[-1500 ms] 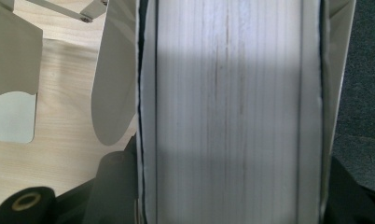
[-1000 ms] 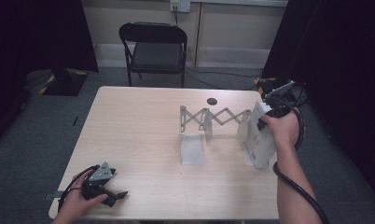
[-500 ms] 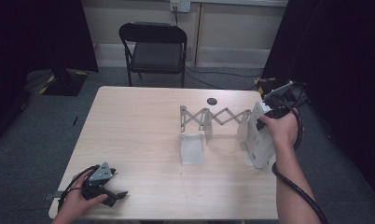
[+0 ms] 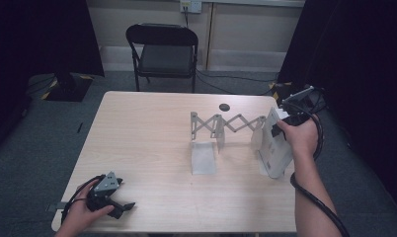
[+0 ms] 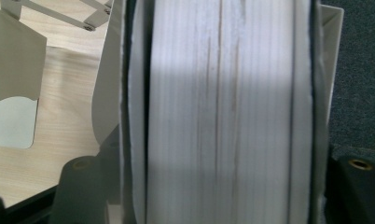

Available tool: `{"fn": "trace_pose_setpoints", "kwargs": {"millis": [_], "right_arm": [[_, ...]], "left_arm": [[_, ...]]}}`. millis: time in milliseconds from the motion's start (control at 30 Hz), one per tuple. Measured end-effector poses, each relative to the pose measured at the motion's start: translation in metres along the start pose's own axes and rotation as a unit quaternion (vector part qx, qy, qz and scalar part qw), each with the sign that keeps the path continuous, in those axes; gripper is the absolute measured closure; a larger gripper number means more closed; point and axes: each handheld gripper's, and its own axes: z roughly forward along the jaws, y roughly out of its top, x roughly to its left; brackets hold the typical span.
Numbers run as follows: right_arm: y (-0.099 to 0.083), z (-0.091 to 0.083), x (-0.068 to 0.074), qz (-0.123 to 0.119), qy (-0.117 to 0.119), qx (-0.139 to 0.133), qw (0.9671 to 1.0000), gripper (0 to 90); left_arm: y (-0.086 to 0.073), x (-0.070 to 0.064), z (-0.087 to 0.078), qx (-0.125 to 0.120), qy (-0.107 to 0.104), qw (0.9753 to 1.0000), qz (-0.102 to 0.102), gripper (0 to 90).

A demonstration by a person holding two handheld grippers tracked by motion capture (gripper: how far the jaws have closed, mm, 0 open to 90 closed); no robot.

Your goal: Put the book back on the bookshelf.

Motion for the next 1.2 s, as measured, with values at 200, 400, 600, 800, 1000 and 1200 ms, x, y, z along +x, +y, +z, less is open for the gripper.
{"fn": "trace_pose_setpoints", "kwargs": {"millis": [200, 400, 600, 800, 1000, 1200], "right_arm": [[-0.002, -0.005, -0.003, -0.001, -0.002, -0.012, 0.9999, 25.8], [-0.005, -0.007, -0.004, -0.012, 0.006, -0.012, 0.9998, 21.2], [-0.005, -0.01, -0.002, -0.02, 0.009, -0.013, 0.9997, 19.5], [-0.006, -0.014, -0.003, -0.028, 0.005, -0.013, 0.9995, 19.4], [-0.007, -0.019, -0.005, -0.027, 0.007, -0.011, 0.9995, 19.4], [-0.01, -0.022, -0.005, -0.025, 0.011, -0.009, 0.9996, 19.9]], "left_arm": [[0.0, 0.0, 0.0, 0.0, 0.0, 1.0, 0.0, 0.0], [0.0, 0.0, 0.0, 0.001, 0.0, 1.0, 0.001, 0.0], [0.0, 0.0, 0.0, 0.001, 0.0, 1.0, 0.001, 0.0], [0.0, 0.0, 0.0, 0.001, 0.0, 1.0, 0.001, 0.0], [0.0, 0.0, 0.0, 0.0, -0.002, 1.0, -0.001, 0.0], [0.0, 0.0, 0.0, 0.0, -0.001, 1.0, 0.001, 0.0]]}}
